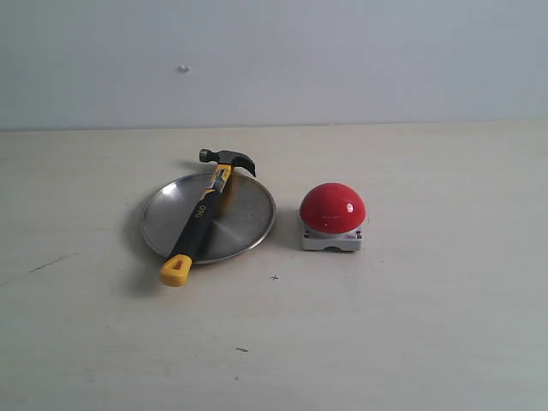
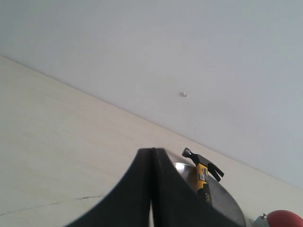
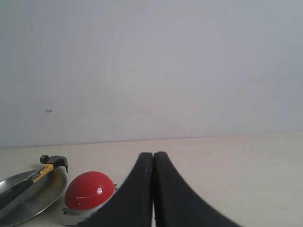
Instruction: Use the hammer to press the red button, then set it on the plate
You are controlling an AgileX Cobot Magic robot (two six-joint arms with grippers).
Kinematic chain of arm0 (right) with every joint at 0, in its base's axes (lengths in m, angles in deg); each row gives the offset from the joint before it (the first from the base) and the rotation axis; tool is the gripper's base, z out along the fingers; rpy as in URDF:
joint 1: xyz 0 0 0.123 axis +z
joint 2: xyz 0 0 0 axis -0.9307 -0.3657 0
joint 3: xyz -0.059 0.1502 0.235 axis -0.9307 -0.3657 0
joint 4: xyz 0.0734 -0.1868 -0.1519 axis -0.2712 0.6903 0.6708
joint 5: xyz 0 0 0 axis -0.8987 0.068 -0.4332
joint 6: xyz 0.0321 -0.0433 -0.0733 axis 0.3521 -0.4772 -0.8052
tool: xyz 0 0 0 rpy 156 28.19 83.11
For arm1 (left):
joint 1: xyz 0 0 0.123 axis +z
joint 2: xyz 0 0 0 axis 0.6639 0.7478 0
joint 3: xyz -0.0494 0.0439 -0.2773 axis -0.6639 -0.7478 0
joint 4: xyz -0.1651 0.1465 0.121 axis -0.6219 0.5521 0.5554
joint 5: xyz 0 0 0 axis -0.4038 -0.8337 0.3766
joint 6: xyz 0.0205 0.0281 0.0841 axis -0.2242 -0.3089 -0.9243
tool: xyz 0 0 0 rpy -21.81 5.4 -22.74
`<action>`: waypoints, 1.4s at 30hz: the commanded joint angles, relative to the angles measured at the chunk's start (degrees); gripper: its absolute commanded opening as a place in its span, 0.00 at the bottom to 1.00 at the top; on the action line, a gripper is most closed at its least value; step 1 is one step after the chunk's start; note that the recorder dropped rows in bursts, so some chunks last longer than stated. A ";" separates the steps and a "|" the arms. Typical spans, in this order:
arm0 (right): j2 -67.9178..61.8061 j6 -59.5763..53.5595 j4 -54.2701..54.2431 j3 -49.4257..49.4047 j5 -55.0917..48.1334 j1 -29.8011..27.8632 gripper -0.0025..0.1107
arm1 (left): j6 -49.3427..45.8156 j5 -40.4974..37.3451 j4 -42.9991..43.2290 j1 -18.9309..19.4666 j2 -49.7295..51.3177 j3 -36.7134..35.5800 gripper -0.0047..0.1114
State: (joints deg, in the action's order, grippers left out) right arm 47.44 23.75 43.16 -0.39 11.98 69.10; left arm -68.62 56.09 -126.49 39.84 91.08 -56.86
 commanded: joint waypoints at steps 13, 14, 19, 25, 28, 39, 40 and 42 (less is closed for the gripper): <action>0.30 -0.49 0.05 -0.22 -0.59 -0.36 0.02 | -0.13 -0.20 -0.39 0.05 -0.18 -0.02 0.04; 0.30 -0.49 0.05 -0.22 -0.59 -0.36 0.02 | -0.13 -0.20 -0.39 0.05 -0.18 -0.02 0.04; 0.30 -0.49 0.05 -0.22 -0.59 -0.36 0.02 | -0.13 -0.20 -0.39 0.05 -0.18 -0.02 0.04; 0.30 -0.49 0.05 -0.22 -0.59 -0.36 0.02 | -0.13 -0.20 -0.39 0.05 -0.18 -0.02 0.04; 0.30 -0.49 0.05 -0.22 -0.59 -0.36 0.02 | -0.13 -0.20 -0.39 0.05 -0.18 -0.02 0.04; 0.30 -0.49 0.05 -0.22 -0.59 -0.36 0.02 | -0.13 -0.20 -0.39 0.05 -0.18 -0.02 0.04; 0.30 -0.49 0.05 -0.22 -0.59 -0.36 0.02 | -0.13 -0.20 -0.39 0.05 -0.18 -0.02 0.04; 0.30 -0.49 0.05 -0.22 -0.59 -0.36 0.02 | -0.13 -0.20 -0.39 0.05 -0.18 -0.02 0.04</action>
State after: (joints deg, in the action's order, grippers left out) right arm 47.44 23.75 43.16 -0.39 11.46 69.10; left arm -68.62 56.09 -126.49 39.84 91.08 -56.86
